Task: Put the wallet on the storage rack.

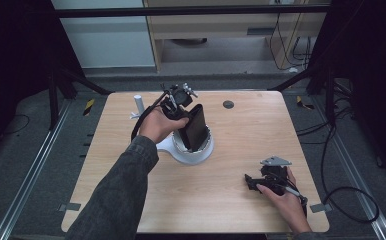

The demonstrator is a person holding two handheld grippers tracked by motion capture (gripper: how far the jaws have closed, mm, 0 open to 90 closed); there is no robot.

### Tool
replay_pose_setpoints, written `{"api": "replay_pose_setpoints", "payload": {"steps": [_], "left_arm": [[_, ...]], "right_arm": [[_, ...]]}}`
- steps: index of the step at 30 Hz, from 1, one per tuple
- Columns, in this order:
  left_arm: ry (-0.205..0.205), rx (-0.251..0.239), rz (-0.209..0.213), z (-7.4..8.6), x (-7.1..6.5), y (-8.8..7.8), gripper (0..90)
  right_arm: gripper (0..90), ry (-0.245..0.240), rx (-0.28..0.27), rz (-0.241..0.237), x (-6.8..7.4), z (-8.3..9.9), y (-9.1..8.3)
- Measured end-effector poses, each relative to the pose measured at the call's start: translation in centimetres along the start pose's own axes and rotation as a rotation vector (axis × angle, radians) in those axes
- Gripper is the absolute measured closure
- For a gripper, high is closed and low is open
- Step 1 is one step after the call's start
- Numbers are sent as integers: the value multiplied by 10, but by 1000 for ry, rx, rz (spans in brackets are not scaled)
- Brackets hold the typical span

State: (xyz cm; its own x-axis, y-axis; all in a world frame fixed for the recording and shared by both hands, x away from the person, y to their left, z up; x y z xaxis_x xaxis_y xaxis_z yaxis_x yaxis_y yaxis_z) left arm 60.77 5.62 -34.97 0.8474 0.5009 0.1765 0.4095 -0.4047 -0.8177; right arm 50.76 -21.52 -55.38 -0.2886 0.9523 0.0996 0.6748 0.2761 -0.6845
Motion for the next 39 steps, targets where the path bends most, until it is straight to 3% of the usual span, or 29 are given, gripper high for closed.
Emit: {"api": "replay_pose_setpoints", "payload": {"steps": [5,9,19,23,27,31,34,39], "left_arm": [[-10,7,-20,4,3,0,779],[15,2,-95,5,5,-5,704],[5,-90,-176,6,10,-39,638],[15,-115,-189,5,4,-47,599],[29,-148,-184,6,-6,-49,498],[42,-136,-190,9,-14,-46,344],[27,-146,-178,10,-19,-44,227],[39,-144,-177,13,-28,-46,120]], "right_arm": [[36,-1,0,-1,0,0,0],[36,0,0,0,0,0,0],[36,0,0,0,0,0,0],[36,0,1,1,0,0,0],[36,0,1,1,0,0,0],[36,-2,-1,1,0,0,0],[36,-2,-1,1,0,0,0],[36,0,1,1,0,0,0]]}}
Point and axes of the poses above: each handheld gripper's, and its own axes: y roughly forward along the jaws, z roughly out of its underside, x roughly to its left, the point moved 6 cm from there along y, roughly forward along the jaws, and after that the axes turned 8 degrees about y, right-handed, at the moved point
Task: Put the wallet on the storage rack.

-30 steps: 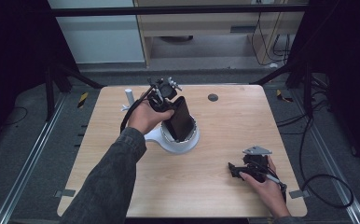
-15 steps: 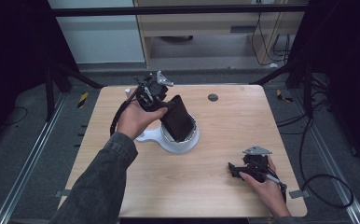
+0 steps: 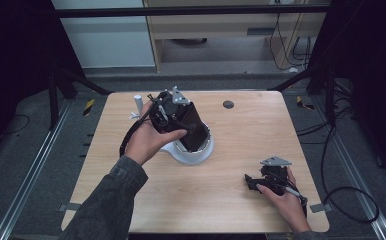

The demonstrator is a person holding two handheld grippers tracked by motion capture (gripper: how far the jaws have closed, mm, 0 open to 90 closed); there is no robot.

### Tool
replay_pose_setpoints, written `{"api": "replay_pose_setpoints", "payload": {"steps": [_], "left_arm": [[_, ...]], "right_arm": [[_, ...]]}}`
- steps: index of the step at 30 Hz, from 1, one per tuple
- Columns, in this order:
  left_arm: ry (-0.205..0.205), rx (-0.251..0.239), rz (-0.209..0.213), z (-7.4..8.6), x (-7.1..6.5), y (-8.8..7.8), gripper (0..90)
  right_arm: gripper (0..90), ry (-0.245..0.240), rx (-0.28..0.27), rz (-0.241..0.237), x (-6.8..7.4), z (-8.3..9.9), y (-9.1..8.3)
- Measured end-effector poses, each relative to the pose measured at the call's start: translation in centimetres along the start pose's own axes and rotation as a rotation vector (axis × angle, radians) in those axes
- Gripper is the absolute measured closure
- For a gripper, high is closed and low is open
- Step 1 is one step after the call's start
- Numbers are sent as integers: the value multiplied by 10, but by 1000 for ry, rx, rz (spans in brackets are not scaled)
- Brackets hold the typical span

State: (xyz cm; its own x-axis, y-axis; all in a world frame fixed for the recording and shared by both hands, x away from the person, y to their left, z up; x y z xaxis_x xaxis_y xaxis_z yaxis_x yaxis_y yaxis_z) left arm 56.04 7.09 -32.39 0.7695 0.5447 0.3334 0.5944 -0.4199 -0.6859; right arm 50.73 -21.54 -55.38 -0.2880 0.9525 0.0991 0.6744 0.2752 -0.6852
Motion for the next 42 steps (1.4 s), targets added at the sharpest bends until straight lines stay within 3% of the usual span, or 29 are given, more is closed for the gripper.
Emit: {"api": "replay_pose_setpoints", "payload": {"steps": [3,11,20,31,42], "left_arm": [[14,-7,-2,4,-6,-4,101],[5,-35,10,19,-17,-7,75],[0,-51,-5,33,-24,-15,60],[-14,-74,29,65,-45,-17,53],[-39,-46,54,107,-56,-6,45]], "right_arm": [[36,-2,-2,0,0,0,0],[36,-3,-3,2,0,0,0],[36,-2,-1,0,0,1,-1],[36,7,-1,3,1,2,-2],[36,7,-1,3,1,2,-2]]}}
Point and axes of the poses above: each handheld gripper's, and its own axes: y roughly forward along the jaws, z roughly out of its underside, x roughly to its left, the point moved 6 cm from there along y, roughly forward along the jaws, and after that the axes turned 8 degrees about y, right-handed, at the moved point
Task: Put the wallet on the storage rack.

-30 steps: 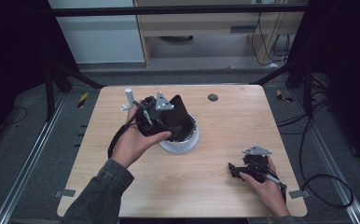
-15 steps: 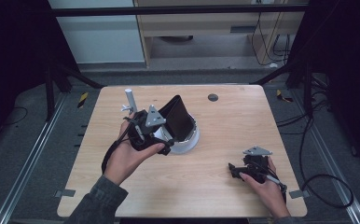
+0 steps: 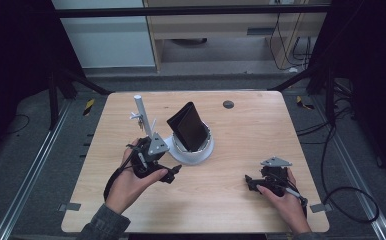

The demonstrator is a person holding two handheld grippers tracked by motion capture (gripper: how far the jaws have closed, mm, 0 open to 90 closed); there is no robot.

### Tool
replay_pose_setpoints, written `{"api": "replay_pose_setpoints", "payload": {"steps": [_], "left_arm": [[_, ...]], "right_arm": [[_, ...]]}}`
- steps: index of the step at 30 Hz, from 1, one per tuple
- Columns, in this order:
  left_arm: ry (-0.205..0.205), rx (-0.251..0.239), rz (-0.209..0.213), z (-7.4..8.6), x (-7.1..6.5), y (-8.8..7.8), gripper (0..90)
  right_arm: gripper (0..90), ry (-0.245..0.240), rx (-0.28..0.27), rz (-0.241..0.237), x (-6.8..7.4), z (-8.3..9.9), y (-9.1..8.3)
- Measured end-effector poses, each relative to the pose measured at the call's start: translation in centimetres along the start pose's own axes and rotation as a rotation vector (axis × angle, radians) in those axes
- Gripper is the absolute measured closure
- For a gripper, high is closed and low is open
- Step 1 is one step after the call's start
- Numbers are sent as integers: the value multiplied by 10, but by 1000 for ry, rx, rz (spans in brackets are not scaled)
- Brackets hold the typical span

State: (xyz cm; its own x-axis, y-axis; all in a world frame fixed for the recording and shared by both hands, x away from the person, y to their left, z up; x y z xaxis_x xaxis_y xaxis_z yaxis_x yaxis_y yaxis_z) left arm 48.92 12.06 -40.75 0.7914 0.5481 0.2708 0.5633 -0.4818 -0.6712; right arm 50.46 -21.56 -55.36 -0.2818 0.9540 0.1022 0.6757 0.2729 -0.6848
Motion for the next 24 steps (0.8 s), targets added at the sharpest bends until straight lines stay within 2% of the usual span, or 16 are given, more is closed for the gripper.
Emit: {"api": "replay_pose_setpoints", "payload": {"steps": [5,16,24], "left_arm": [[-6,5,1,12,0,1,44],[-63,27,-5,45,9,3,44],[-97,60,-5,72,13,9,45]], "right_arm": [[36,-5,-3,3,0,0,0],[36,3,-1,0,0,1,-1],[36,3,-1,1,0,1,-1]]}}
Point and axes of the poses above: each handheld gripper's, and its own axes: y roughly forward along the jaws, z roughly out of its underside, x roughly to its left, the point moved 6 cm from there along y, roughly forward along the jaws, and after that the axes turned 8 degrees about y, right-handed, at the moved point
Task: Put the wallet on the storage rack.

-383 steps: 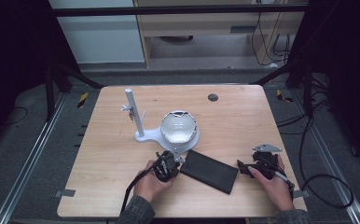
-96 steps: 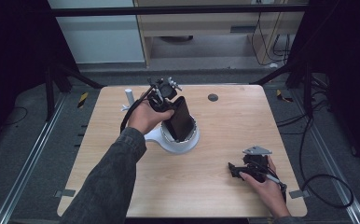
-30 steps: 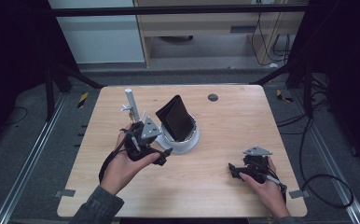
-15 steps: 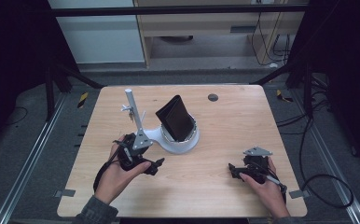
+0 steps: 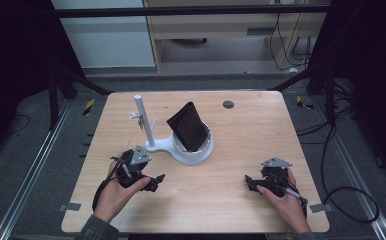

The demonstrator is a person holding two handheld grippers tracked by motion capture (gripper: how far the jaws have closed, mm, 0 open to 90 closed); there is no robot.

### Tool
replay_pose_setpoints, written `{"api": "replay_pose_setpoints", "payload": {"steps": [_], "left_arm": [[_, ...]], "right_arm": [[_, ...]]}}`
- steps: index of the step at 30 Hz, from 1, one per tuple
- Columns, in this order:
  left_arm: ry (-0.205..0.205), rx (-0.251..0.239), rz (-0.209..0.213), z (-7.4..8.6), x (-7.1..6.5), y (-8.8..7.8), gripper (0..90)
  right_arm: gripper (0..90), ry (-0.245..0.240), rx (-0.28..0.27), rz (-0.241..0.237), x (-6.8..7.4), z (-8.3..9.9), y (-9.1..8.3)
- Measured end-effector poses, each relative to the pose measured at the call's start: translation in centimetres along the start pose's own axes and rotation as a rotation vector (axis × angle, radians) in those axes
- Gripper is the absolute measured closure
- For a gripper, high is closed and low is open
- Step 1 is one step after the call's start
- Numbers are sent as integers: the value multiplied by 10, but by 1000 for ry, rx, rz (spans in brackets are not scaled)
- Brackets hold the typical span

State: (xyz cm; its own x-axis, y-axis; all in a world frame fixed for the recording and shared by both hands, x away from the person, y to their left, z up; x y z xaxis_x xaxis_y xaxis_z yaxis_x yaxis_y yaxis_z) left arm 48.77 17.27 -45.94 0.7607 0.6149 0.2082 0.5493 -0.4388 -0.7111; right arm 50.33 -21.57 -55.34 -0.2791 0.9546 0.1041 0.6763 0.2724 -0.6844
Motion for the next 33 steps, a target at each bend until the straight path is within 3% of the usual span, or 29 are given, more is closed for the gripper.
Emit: {"api": "replay_pose_setpoints", "payload": {"steps": [11,20,33], "left_arm": [[-39,48,0,35,10,11,45],[-84,53,-20,56,20,14,49],[-158,59,-76,90,44,17,52]], "right_arm": [[36,2,0,1,0,0,0],[36,2,0,1,0,0,0],[36,4,0,1,0,1,-1]]}}
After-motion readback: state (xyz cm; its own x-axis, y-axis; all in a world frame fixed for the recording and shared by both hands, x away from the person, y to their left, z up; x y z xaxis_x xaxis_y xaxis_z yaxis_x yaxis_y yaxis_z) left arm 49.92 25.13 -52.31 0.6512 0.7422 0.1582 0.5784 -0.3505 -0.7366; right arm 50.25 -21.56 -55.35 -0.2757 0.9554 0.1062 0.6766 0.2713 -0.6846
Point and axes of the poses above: each handheld gripper's, and its own axes: y roughly forward along the jaws, z roughly out of its underside, x roughly to its left, the point moved 6 cm from there along y, roughly forward along the jaws, and after that the axes turned 8 degrees about y, right-handed, at the moved point
